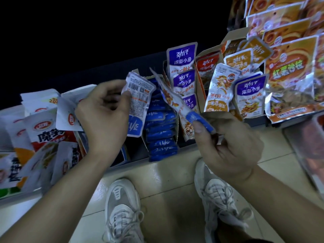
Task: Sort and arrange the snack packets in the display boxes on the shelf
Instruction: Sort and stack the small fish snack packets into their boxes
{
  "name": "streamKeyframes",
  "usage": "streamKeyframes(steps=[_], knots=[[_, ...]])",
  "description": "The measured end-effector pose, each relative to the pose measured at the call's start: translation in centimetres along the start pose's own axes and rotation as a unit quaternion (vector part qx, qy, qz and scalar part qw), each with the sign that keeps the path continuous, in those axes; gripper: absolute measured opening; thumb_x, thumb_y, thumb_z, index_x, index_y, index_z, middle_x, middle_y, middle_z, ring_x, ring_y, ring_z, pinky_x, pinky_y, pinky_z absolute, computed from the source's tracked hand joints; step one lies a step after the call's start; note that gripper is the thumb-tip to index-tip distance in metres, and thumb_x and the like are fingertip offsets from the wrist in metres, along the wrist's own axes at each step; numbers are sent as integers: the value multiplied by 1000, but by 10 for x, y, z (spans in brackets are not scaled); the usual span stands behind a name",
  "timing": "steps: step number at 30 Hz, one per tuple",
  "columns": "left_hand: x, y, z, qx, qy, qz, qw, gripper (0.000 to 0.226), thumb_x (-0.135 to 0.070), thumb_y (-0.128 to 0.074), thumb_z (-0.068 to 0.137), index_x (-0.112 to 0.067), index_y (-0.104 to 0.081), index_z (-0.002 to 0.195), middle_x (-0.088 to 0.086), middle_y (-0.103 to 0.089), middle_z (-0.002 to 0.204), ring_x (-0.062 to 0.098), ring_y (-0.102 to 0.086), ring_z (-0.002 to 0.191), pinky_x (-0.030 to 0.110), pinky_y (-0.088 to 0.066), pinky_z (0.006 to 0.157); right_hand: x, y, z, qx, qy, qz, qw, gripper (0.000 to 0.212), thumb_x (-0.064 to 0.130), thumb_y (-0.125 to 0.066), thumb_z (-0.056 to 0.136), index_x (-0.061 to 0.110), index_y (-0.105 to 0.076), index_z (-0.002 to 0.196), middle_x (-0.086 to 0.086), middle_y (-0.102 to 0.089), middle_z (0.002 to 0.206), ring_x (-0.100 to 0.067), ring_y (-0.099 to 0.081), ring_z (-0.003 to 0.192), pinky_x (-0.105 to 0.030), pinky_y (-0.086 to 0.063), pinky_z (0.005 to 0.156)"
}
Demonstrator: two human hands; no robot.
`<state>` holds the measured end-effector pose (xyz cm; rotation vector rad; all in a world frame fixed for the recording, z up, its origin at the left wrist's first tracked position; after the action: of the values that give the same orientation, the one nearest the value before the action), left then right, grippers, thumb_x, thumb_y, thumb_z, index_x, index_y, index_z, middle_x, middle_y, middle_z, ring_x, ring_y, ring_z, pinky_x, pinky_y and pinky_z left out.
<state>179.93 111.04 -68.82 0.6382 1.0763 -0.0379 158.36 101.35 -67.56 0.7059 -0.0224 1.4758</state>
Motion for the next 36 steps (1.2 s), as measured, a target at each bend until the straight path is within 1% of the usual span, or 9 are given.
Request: streamKeyframes(steps=[3,8,13,16,20,24,28,30,36], knots=[[1,-1,1,4,22,-18,1000,17,-20,-70,95,-17,-73,112,-16,-69,93,-1,-68,84,15,-53,77,-2,-11,-3,30,2,-6,1000,19,13,-67,91,-1,-68,78,-15,-74,78,-13,-58,69,-5,-38,79],[1,-6,-1,23,50,-56,997,16,-18,-70,95,-27,-72,108,-16,-73,95,5,-72,88,31,-59,82,-18,-44,-14,121,-23,-39,992,19,14,-69,93,3,-70,78,-6,-69,78,-21,-60,60,-27,-44,53],[3,-9,-3,61,36,-64,995,25,-14,-67,96,-25,-71,118,-8,-74,105,9,-71,91,32,-59,83,-35,-63,-24,178,-112,-34,977,17,17,-63,97,5,-71,89,-5,-64,71,-13,-51,57,-30,-42,49],[1,-14,-7,108,-11,-40,993,38,-5,-68,94,-13,-66,131,3,-67,115,10,-66,87,22,-57,80,-40,-68,-25,195,-143,-33,970,16,18,-65,95,5,-69,86,-4,-63,68,-12,-52,56,-28,-42,49],[-5,-23,-7,123,-63,-31,990,42,-4,-70,92,-8,-63,133,1,-61,118,10,-64,84,16,-55,75,-40,-74,-24,224,-158,-33,961,29,30,-67,92,7,-61,76,-3,-58,74,-20,-55,59,-35,-47,47],[-8,-34,1,122,-108,-4,987,39,-4,-69,92,-6,-65,131,-5,-60,115,10,-62,80,16,-56,71,-37,-65,-30,205,-190,-8,960,36,42,-69,88,6,-64,89,-4,-61,85,-17,-58,71,-37,-49,57],[-5,-50,2,171,-140,59,973,37,-6,-70,89,-10,-70,126,-4,-63,101,11,-61,75,29,-58,70,-36,-55,-34,195,-221,35,955,57,29,-73,89,5,-52,136,-7,-63,117,-14,-59,105,-22,-49,88],[-5,-57,2,186,-149,85,967,34,-8,-69,88,-11,-73,122,-8,-60,94,10,-57,72,34,-57,69,-32,-59,-35,221,-179,33,958,64,25,-73,91,6,-45,145,-10,-57,135,-20,-54,120,-26,-43,101],[-8,-48,-1,151,-76,-4,986,32,-20,-54,102,-15,-68,130,-7,-69,115,6,-66,100,30,-56,87,-32,-64,-32,253,-123,8,960,52,26,-64,96,9,-50,144,-8,-57,139,-27,-54,117,-38,-45,99]])
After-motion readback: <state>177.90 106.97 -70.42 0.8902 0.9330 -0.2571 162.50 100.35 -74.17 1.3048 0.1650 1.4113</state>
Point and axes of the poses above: each hand's wrist, its own z-axis towards the middle knuckle, its own y-axis out of the back of the hand, x = y × z, the point moved 4 cm from there along z, towards the middle knuckle
